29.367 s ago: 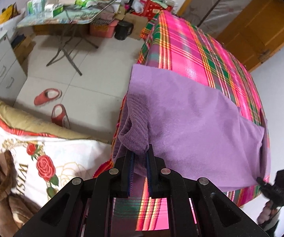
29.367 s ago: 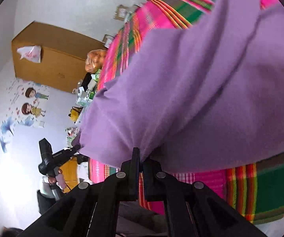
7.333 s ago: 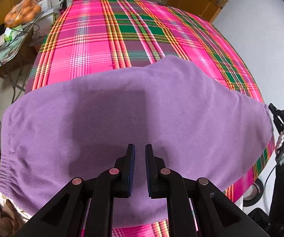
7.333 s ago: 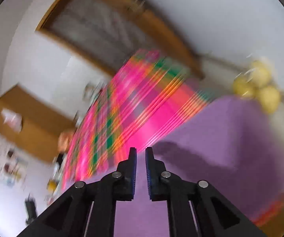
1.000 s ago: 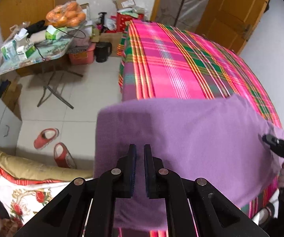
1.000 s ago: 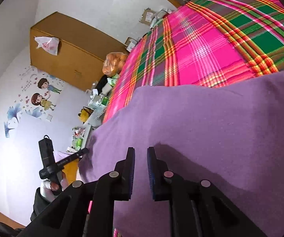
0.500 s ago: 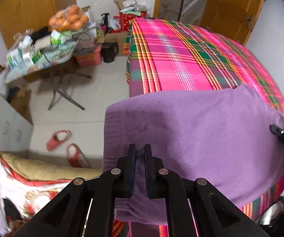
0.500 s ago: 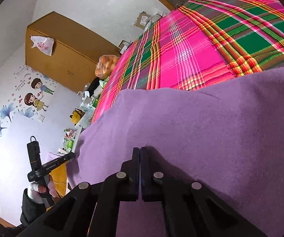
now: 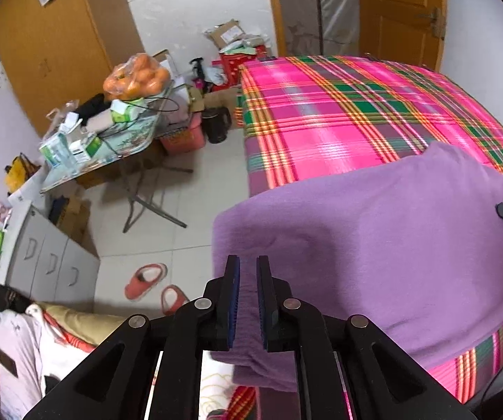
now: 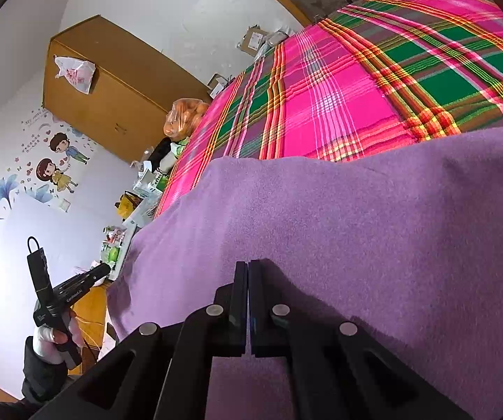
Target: Fold clothes
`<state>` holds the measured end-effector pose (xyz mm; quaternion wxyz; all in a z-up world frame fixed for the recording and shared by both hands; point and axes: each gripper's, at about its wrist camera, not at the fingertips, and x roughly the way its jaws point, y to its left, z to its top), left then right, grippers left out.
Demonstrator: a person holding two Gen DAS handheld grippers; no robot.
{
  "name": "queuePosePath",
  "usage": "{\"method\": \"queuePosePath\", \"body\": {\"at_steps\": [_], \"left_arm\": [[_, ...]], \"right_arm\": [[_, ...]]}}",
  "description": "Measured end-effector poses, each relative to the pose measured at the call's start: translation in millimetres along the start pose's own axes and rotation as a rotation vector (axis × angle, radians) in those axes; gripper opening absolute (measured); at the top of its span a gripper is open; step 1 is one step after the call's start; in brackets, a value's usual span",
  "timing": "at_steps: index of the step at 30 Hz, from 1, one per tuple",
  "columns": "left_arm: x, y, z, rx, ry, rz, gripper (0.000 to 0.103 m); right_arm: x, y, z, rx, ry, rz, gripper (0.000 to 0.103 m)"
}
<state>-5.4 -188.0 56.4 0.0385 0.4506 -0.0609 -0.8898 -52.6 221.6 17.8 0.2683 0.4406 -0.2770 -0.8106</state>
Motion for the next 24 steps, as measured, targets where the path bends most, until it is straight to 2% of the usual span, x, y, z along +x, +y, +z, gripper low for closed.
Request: {"method": "queuePosePath", "body": {"at_steps": [7,13,15,19,21,23,24], "left_arm": [[2,18,-2,-0.063,0.012,0.022,0.013],[15,49,-8,-0.229,0.095,-0.057,0.013],[16,49,-11,-0.234,0.108,-0.074,0.013],[8,38,-12,-0.191,0.087,-0.096,0.013],[2,32,-12,-0.170,0.063,-0.116,0.013],[-4,25,-11,-0.146,0.043,-0.138,0.013],[-6,21,-10,-0.131,0.040,-0.151,0.013]], "right_arm": [[-1,-1,-2,-0.003,-0.003,-0.002,0.000],[-3,-2,-5,-0.002,-0.008,0.000,0.000],[-3,-2,-5,-0.001,-0.009,0.000,0.000],[-5,-2,-6,-0.004,-0.007,-0.002,0.000],[-9,2,-8,-0.024,0.002,0.002,0.005],[-16,10,-14,-0.064,0.004,0.006,0.020],[-19,13,-17,-0.080,0.009,0.007,0.021]]}}
